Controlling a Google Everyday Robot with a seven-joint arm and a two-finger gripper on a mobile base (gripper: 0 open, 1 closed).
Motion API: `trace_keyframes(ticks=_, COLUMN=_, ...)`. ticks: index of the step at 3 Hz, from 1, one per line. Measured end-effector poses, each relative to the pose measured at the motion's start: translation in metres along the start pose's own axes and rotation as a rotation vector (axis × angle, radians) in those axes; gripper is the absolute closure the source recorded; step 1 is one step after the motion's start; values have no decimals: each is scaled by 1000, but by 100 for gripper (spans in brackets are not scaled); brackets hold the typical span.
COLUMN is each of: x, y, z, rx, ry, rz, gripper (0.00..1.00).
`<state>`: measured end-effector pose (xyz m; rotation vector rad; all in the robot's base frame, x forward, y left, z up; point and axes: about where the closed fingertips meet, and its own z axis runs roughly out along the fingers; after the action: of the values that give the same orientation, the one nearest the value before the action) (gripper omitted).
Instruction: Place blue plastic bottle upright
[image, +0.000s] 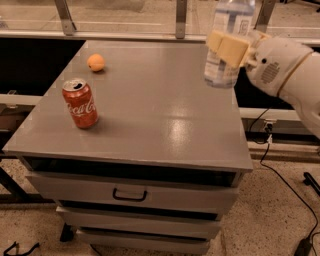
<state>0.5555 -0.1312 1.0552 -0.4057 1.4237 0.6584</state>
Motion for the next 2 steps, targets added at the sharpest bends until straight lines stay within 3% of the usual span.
trace_keyframes(ticks=2, x=57, y=16, z=-4, rx=75, ry=-9, rz=-164, gripper=100)
